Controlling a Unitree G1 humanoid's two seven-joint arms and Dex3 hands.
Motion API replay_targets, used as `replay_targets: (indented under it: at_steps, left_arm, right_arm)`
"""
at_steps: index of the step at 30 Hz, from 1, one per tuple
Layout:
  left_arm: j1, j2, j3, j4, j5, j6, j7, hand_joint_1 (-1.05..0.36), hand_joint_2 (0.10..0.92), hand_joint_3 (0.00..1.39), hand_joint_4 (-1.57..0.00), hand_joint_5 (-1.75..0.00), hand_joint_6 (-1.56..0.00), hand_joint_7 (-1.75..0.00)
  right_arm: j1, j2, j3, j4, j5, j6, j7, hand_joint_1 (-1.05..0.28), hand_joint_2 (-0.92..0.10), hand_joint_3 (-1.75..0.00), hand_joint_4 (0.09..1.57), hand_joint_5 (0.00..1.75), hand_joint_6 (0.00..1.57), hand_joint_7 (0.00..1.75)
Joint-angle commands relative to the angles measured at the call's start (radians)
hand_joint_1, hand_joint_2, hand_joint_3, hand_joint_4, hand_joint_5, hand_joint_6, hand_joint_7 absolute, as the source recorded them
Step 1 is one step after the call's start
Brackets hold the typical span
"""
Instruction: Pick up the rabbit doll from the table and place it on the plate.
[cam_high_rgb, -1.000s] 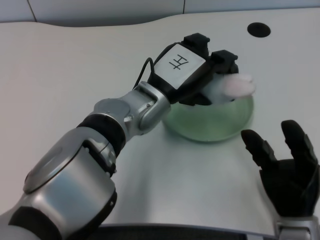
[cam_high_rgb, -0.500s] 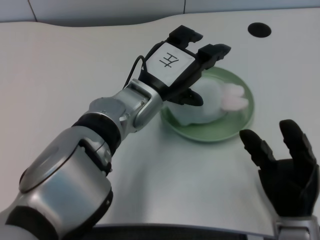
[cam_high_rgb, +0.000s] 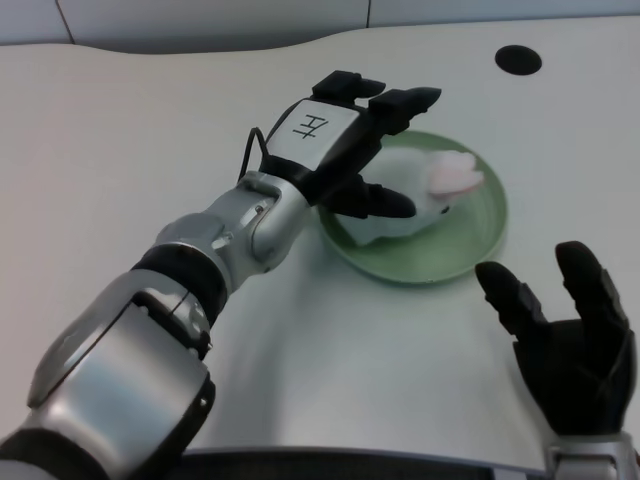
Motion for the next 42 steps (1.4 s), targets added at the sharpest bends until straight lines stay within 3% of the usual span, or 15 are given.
replay_targets:
  at_steps: [1,5,8,10,14,20,29,32,42]
  left_arm:
    - [0.157,-0.040,0.388,-0.050,-0.488,-0.131,-0.463,-0.92,0.921,0.34,-0.11,-0.32,-0.22,-0.01]
    - [0.189,-0.051,0.517,-0.077,-0.653,-0.096,-0.648,-0.95,0.921,0.38,-0.18,-0.25,-0.23,-0.01]
    - [0.267,-0.085,0.733,-0.142,-0.969,0.055,-1.060,-0.85,0.921,0.45,-0.13,-0.17,-0.14,0.00]
    - [0.314,-0.099,0.806,-0.161,-1.078,0.111,-1.234,-0.82,0.921,0.50,-0.10,-0.13,-0.09,0.00]
    - [0.362,-0.115,0.873,-0.172,-1.171,0.182,-1.384,-0.80,0.921,0.50,-0.10,-0.12,-0.07,0.00]
    - [0.475,-0.142,0.948,-0.191,-1.241,0.249,-1.463,-0.85,0.921,0.47,-0.19,-0.15,-0.13,-0.03]
    - [0.585,-0.160,0.997,-0.202,-1.270,0.283,-1.476,-0.84,0.921,0.49,-0.27,-0.17,-0.21,-0.04]
    - [0.589,-0.160,1.013,-0.206,-1.277,0.290,-1.471,-0.82,0.921,0.48,-0.31,-0.17,-0.24,-0.04]
    - [0.590,-0.166,1.010,-0.205,-1.258,0.262,-1.459,-0.80,0.921,0.46,-0.37,-0.16,-0.31,-0.04]
  right_arm:
    - [-0.015,0.024,-0.006,0.031,-0.007,-0.002,-0.020,-0.79,-0.92,-0.16,0.95,0.00,0.90,0.00]
    - [-0.025,0.016,-0.003,0.046,-0.016,0.005,-0.024,-0.80,-0.92,-0.15,0.95,0.01,0.89,0.00]
    - [-0.045,0.016,0.007,0.069,-0.053,-0.013,-0.070,-0.82,-0.92,-0.16,0.95,0.01,0.90,0.00]
    - [-0.058,0.013,0.008,0.088,-0.065,-0.009,-0.077,-0.82,-0.92,-0.17,0.95,0.00,0.90,0.00]
    - [-0.075,0.007,0.004,0.115,-0.069,0.009,-0.077,-0.82,-0.92,-0.15,0.95,0.00,0.90,0.00]
    - [-0.102,-0.005,-0.008,0.167,-0.087,-0.002,-0.076,-0.83,-0.92,-0.12,0.96,0.01,0.92,0.01]
    - [-0.113,-0.010,-0.012,0.188,-0.103,-0.015,-0.081,-0.83,-0.92,-0.13,0.96,0.01,0.93,0.01]
    - [-0.122,-0.016,-0.018,0.202,-0.102,-0.009,-0.063,-0.83,-0.92,-0.13,0.96,0.00,0.92,0.00]
    - [-0.119,-0.014,-0.023,0.191,-0.110,0.001,-0.080,-0.83,-0.92,-0.13,0.97,0.01,0.93,0.00]
